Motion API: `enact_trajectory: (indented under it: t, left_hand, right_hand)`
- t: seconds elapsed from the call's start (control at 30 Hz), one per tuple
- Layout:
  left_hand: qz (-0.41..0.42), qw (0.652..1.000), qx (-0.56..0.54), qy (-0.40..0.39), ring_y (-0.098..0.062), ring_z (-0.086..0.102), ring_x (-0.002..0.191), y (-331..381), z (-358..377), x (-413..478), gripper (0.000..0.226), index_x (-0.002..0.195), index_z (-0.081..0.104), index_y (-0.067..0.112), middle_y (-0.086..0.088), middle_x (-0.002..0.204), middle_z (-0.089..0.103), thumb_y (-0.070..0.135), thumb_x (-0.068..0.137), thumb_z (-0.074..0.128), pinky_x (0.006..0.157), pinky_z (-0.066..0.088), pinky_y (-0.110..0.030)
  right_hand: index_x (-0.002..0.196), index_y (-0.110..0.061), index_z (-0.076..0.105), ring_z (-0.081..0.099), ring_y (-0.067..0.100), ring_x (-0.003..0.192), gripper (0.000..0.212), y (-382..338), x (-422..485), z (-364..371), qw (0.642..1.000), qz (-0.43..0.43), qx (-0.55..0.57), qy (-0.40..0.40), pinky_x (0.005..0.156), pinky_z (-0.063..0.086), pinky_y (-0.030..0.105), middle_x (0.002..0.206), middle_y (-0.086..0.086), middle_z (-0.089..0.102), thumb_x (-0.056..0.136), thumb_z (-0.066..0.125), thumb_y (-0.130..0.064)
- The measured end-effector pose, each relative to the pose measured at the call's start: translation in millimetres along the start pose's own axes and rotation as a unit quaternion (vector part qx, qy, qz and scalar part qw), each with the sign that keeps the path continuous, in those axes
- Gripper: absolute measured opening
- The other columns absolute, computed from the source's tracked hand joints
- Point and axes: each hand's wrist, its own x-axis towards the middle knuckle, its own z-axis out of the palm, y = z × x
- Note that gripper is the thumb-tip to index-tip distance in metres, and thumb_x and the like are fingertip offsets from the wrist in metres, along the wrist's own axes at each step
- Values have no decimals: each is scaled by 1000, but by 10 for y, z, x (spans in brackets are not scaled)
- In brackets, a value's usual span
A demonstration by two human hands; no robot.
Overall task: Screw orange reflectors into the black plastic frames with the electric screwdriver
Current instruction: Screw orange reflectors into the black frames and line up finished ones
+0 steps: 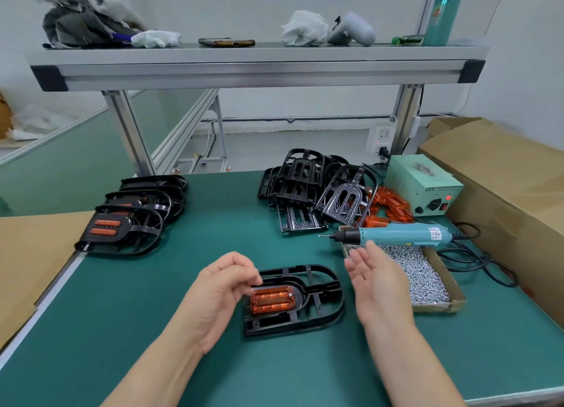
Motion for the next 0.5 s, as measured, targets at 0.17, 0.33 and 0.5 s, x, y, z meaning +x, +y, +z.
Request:
enact_trajectory:
  t: [0.17, 0.33, 0.5]
  left_hand:
    - [-1, 1000, -6, 3, -15, 52, 67, -9, -28, -11, 13, 66, 59, 15, -5, 70, 54, 17, 78, 65, 69, 46, -29]
    - [-9, 1000, 1, 12, -17, 63, 72, -27, -9, -2, 14, 68, 71, 13, -9, 75, 65, 19, 80, 71, 76, 51, -31]
    - [-19, 1000, -10, 23, -17, 68, 80, -36, -37, 14, 14, 75, 78, 10, -12, 84, 72, 23, 69, 75, 85, 51, -32]
  right_hand:
    - [126, -2, 51, 60, 26, 107, 26, -202, 336, -87, 994, 31, 66, 77, 93, 52, 34, 119, 19, 52, 104, 54, -15]
    - [111, -16, 55, 65, 24, 110, 20, -307, 581, -13, 990, 55, 99, 89, 89, 57, 36, 127, 12, 62, 100, 62, -31]
    - [116, -20, 51, 63, 22, 105, 29, -294, 717, 79, 987, 69, 93, 112, 68, 54, 29, 117, 8, 62, 97, 65, -37]
